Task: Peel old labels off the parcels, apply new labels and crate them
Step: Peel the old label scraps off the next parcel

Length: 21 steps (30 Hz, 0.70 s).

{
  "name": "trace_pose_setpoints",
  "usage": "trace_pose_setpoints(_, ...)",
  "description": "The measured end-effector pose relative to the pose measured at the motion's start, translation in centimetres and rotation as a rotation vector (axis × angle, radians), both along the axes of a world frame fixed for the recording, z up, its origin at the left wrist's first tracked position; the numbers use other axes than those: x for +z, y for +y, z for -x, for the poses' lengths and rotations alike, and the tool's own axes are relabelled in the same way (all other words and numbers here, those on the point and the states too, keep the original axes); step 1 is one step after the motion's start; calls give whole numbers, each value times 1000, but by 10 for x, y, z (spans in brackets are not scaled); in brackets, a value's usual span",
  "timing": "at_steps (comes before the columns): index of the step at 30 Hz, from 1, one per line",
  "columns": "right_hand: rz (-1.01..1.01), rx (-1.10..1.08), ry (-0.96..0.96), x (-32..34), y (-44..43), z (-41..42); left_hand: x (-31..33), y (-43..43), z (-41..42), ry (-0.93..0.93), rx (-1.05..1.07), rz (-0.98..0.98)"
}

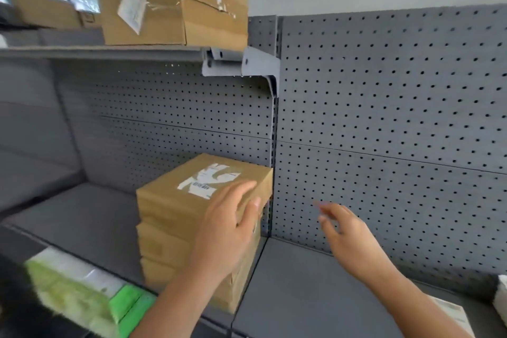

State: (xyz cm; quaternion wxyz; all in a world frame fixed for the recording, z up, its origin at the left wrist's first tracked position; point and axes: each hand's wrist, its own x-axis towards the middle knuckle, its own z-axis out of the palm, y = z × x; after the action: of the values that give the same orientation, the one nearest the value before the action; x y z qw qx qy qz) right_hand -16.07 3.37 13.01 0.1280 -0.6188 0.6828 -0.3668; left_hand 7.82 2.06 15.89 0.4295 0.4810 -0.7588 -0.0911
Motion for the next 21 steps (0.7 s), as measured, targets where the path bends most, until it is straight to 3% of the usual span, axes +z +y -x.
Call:
trace_pose_setpoints(9, -63, 209, -163, -1, -49, -42, -20, -25, -86, 207, 371, -36)
trace_pose_setpoints(13, -90, 262, -298, 4, -57, -67, -30, -33, -127, 417, 476, -115)
trace_pose_setpoints(21, -237, 129, -585, -6, -75, -108, -39, -72, -179, 681, 464, -404)
